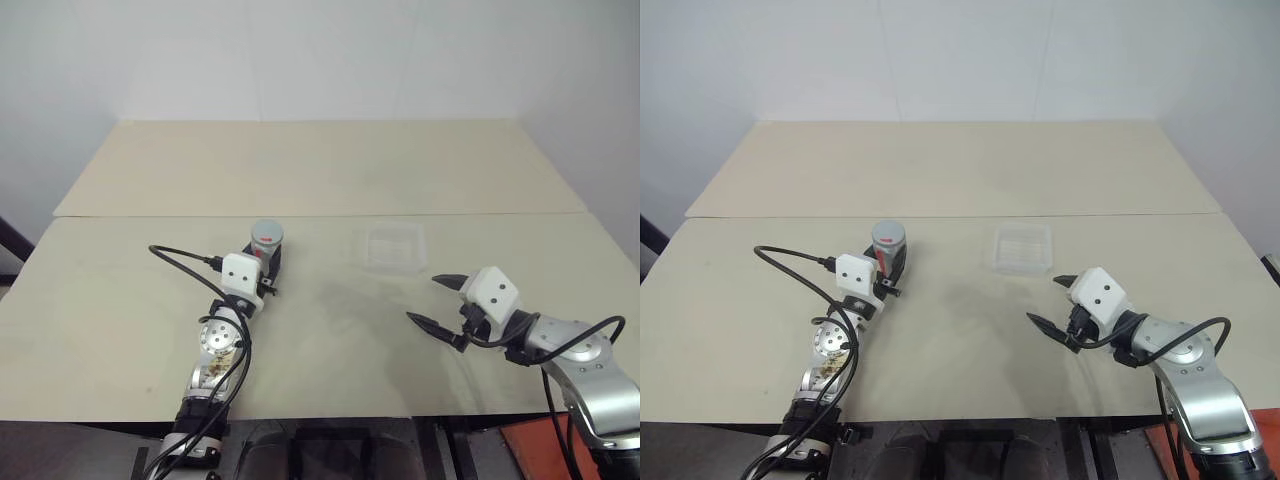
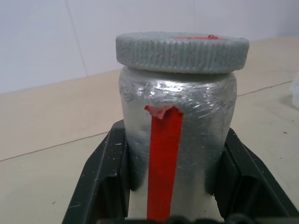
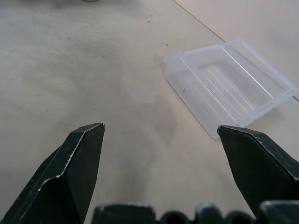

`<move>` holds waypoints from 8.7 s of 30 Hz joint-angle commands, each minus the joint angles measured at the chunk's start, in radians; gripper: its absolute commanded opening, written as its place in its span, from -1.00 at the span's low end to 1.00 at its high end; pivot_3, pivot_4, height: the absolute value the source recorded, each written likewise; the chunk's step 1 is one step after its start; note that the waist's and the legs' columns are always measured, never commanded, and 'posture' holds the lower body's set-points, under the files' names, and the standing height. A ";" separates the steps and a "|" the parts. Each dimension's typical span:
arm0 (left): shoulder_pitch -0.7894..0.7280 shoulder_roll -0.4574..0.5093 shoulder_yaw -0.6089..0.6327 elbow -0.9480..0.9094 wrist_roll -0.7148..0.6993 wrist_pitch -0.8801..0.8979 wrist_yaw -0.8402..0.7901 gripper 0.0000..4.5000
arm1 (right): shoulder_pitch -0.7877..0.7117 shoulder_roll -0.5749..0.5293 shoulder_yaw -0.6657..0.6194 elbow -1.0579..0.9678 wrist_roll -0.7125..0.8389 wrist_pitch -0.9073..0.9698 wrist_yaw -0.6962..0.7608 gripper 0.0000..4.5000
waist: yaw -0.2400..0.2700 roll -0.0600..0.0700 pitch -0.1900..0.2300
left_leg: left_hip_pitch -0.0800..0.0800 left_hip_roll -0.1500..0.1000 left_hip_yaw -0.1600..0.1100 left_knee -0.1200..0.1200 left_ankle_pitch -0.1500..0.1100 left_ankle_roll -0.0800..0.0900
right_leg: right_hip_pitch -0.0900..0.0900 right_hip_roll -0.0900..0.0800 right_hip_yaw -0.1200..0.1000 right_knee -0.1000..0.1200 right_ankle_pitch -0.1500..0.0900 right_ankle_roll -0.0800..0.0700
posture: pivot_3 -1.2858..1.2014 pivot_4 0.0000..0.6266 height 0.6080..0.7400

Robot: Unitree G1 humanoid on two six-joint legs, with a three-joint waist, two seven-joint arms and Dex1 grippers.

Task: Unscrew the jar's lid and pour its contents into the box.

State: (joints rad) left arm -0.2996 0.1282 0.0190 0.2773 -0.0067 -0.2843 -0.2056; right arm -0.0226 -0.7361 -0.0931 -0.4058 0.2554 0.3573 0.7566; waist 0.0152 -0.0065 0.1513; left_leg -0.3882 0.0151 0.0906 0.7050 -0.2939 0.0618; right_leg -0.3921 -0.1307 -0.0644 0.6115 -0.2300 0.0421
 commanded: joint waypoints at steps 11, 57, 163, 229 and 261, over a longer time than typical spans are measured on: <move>0.084 0.080 -0.028 -0.198 -0.229 0.076 -0.293 -0.15 | -0.168 0.163 0.053 -0.110 0.085 0.073 -0.086 1.00 | -0.013 0.000 0.000 | -0.001 0.001 0.001 0.000 0.001 -0.001 | -0.002 0.000 0.001 0.000 0.000 0.000 | 0.03 -0.52 1.00; 0.067 0.060 -0.093 -0.228 -0.225 0.077 -0.427 -0.15 | -0.434 0.555 0.348 0.094 -0.063 0.069 -0.246 0.22 | -0.024 0.000 0.000 | -0.004 0.000 0.000 -0.001 0.001 -0.002 | -0.005 0.002 -0.001 0.003 0.000 0.000 | 0.03 -0.52 1.00; -0.045 0.119 -0.108 -0.161 -0.266 0.092 -0.626 -0.15 | -0.262 0.608 0.382 -0.107 -0.125 0.070 -0.472 0.24 | -0.022 0.001 0.000 | -0.011 -0.001 0.000 0.001 0.004 -0.005 | -0.012 0.004 -0.003 0.004 0.001 0.000 | 0.03 -0.52 1.00; -0.039 0.132 -0.150 -0.206 -0.312 0.135 -0.720 -0.15 | -0.280 0.449 0.256 -0.289 0.114 0.145 -0.383 0.99 | -0.005 0.001 0.000 | -0.011 0.000 0.000 0.004 0.004 -0.004 | -0.012 0.002 -0.002 0.004 0.001 0.000 | 0.03 -0.52 1.00; -0.070 0.127 -0.131 -0.102 -0.308 0.078 -0.740 -0.15 | -0.267 0.462 0.295 -0.200 -0.062 0.130 -0.410 0.99 | -0.008 0.001 0.000 | -0.012 -0.001 0.000 0.004 0.004 -0.004 | -0.012 0.003 -0.002 0.005 0.001 0.000 | 0.03 -0.52 1.00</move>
State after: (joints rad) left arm -0.3545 0.2520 -0.1324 0.1752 -0.3136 -0.1746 -0.9425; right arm -0.2910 -0.2696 0.2455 -0.5588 0.1975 0.5203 0.3501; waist 0.0071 -0.0055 0.1512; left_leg -0.4001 0.0145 0.0902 0.7090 -0.2903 0.0580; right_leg -0.4042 -0.1276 -0.0669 0.6161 -0.2290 0.0418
